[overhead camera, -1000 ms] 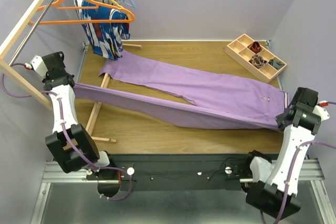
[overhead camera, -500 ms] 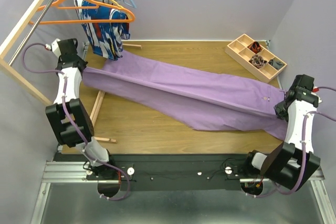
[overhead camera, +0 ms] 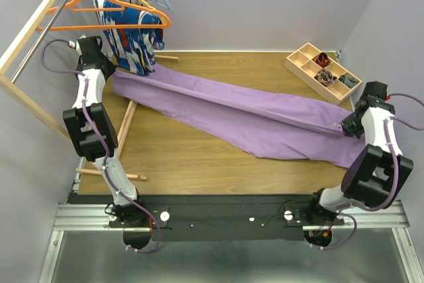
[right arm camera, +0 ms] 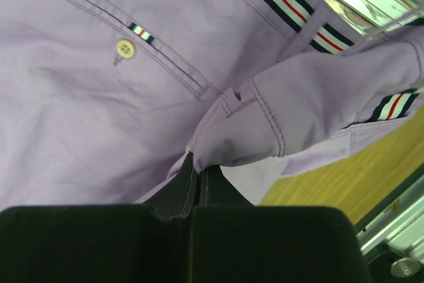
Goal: Place the trousers on the hanger
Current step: Fold the trousers
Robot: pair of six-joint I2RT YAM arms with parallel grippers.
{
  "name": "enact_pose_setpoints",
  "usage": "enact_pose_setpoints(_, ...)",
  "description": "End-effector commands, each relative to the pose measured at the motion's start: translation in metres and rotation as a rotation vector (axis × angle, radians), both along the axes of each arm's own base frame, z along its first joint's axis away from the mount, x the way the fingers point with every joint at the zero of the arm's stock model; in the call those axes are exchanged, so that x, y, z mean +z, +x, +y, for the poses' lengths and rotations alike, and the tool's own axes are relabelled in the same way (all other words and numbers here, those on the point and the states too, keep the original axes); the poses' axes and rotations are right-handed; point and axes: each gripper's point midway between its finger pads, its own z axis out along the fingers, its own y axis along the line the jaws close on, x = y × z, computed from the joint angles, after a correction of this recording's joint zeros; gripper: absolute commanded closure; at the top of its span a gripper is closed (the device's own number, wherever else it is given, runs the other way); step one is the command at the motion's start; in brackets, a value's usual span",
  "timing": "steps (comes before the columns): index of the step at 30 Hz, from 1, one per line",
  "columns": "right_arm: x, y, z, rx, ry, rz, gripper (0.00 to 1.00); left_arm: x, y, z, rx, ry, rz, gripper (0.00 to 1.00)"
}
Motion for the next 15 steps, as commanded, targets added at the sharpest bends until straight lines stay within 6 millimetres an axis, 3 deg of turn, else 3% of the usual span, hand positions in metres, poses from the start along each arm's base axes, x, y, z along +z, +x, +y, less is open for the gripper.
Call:
enact_pose_setpoints(1, 0.023, 0.024, -0.043, -0.027, -0.199, -0.020, 0.99, 0.039, 0.025, 0.057, 0.101, 0.139, -0.112, 1.00)
enact_pose_setpoints(3, 0.019, 0.030, -0.044, -0.021, -0.201, -0.004, 0.99, 0.045, 0.032, 0.058, 0.090, 0.142, -0.127, 1.00)
enact_pose_setpoints(4, 0.021, 0.035, -0.044, -0.016, -0.207, -0.009, 0.99, 0.037, 0.036, 0.058, 0.081, 0.135, -0.117, 1.00)
enact_pose_setpoints(6, 0.015, 0.039, -0.048, -0.012, -0.209, 0.016, 0.99, 0.042, 0.044, 0.056, 0.067, 0.130, -0.132, 1.00)
enact_pose_setpoints(10, 0.008, 0.051, -0.055, -0.011, -0.214, 0.036, 0.99, 0.029, 0.057, 0.053, 0.040, 0.102, -0.130, 1.00)
enact_pose_setpoints(15, 0.010, 0.073, -0.061, 0.018, -0.217, 0.028, 0.99, 0.027, 0.071, 0.049, 0.020, 0.089, -0.150, 1.00)
